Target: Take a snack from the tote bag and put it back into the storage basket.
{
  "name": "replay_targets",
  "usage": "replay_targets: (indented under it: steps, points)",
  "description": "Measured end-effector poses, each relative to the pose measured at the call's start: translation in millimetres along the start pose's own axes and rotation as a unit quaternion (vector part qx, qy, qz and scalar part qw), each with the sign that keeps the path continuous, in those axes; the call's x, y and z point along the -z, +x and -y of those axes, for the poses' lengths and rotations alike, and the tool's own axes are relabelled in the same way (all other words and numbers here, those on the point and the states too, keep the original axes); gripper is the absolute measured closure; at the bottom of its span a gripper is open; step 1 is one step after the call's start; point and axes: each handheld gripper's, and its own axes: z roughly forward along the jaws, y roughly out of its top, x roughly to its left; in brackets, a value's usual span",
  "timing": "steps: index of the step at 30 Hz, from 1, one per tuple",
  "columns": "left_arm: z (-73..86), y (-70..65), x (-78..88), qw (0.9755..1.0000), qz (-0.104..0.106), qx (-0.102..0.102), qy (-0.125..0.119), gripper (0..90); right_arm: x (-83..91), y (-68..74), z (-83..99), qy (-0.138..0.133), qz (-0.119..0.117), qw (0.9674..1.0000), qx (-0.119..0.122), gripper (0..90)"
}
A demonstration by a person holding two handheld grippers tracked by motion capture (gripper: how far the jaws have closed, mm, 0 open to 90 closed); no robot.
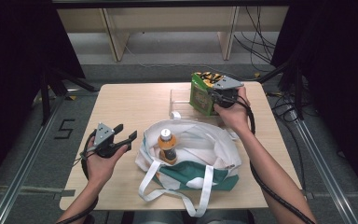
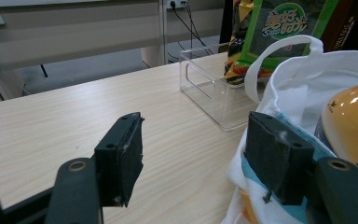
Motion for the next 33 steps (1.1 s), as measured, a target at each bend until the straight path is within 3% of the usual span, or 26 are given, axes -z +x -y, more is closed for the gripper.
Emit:
replay_targets:
  steps: [1, 9, 12, 13, 14, 15, 23, 25, 27, 33]
  points:
    - [-0.1, 0.0, 0.2, 1.0, 0.0, 0.0, 0.0, 36.4, 0.1, 2.0, 0.8, 0.011, -0.003, 0.9999, -0.012, 90.0]
    - [-0.1, -0.2, 0.0, 1.0, 0.0, 0.0, 0.0, 36.4, -1.0, -0.9, 3.6, 0.031, 0.0, 0.9995, -0.002, 90.0]
    - [-0.2, -0.4, -0.1, 1.0, 0.001, -0.001, 0.0, 36.4, -1.0, 0.2, 4.0, 0.044, -0.004, 0.999, -0.009, 90.0]
    - [-0.2, -0.4, -0.1, 1.0, 0.001, 0.0, 0.0, 36.4, -1.7, -1.9, 4.5, 0.046, -0.002, 0.9989, 0.004, 90.0]
    - [-0.1, -0.3, -0.1, 1.0, 0.0, 0.0, 0.0, 36.3, -2.0, -1.2, 5.2, 0.057, -0.012, 0.9983, -0.006, 90.0]
    - [-0.1, -0.3, 0.0, 1.0, 0.0, 0.0, 0.0, 36.4, -2.8, -0.3, 6.6, 0.056, -0.007, 0.9984, -0.009, 90.0]
    - [-0.2, -0.2, 0.1, 1.0, 0.0, 0.0, 0.0, 36.4, -5.2, -0.5, 13.8, 0.079, -0.012, 0.9968, -0.008, 90.0]
    - [-0.3, -0.2, 0.2, 1.0, 0.0, -0.001, 0.0, 36.4, -4.9, 0.4, 14.9, 0.083, -0.009, 0.9964, -0.017, 90.0]
    - [-0.4, 0.0, 0.3, 1.0, 0.0, -0.003, 0.0, 36.4, -4.1, -2.2, 15.8, 0.085, -0.006, 0.9963, 0.0, 90.0]
    - [-0.4, -0.5, 0.0, 1.0, 0.001, -0.002, -0.001, 36.4, -5.1, -3.4, 22.1, 0.102, -0.002, 0.9947, -0.003, 89.8]
